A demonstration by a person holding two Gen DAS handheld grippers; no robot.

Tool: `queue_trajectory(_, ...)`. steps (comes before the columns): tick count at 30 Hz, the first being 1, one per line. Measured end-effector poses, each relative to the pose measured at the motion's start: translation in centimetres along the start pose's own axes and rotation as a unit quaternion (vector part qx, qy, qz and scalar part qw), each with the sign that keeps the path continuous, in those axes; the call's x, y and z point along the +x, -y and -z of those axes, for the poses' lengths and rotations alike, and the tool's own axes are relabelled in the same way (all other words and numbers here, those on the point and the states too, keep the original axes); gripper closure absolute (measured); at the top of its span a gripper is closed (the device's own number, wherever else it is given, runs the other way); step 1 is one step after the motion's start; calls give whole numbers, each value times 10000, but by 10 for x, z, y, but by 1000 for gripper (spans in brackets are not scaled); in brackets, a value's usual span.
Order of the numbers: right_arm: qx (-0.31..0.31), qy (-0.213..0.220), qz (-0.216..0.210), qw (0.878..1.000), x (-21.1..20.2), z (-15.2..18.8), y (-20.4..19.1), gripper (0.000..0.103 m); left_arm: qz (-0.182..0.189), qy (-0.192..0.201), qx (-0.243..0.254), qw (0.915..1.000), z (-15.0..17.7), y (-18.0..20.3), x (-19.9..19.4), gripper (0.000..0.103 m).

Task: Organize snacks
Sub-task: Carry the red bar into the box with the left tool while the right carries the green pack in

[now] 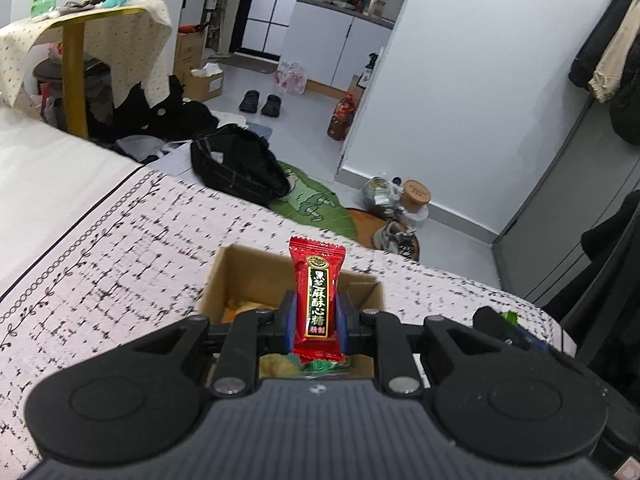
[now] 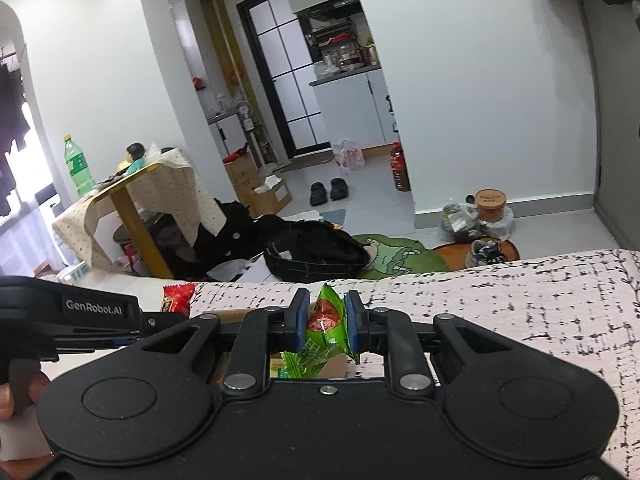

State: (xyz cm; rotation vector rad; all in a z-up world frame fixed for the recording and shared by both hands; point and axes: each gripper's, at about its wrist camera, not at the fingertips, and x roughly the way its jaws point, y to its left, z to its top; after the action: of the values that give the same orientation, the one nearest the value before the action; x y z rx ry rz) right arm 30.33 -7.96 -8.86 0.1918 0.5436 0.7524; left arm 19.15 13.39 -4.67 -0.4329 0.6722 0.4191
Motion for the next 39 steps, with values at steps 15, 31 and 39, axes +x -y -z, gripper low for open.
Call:
queue_trajectory(15,-110,-150,-89,9998,12,1,-13,84,-320,-317,-178,9988,-1,-32,18,75)
queue_trajectory(31,-208,-382,-294,9986,45,-4,-32,84,-424,-269,-213,9985,-8,-54,-4,60)
queue_trajectory(39,-443,-492,-267,9975,69,-9,-42,84,-467,-222,-221,9984,-14,-64,-14,57)
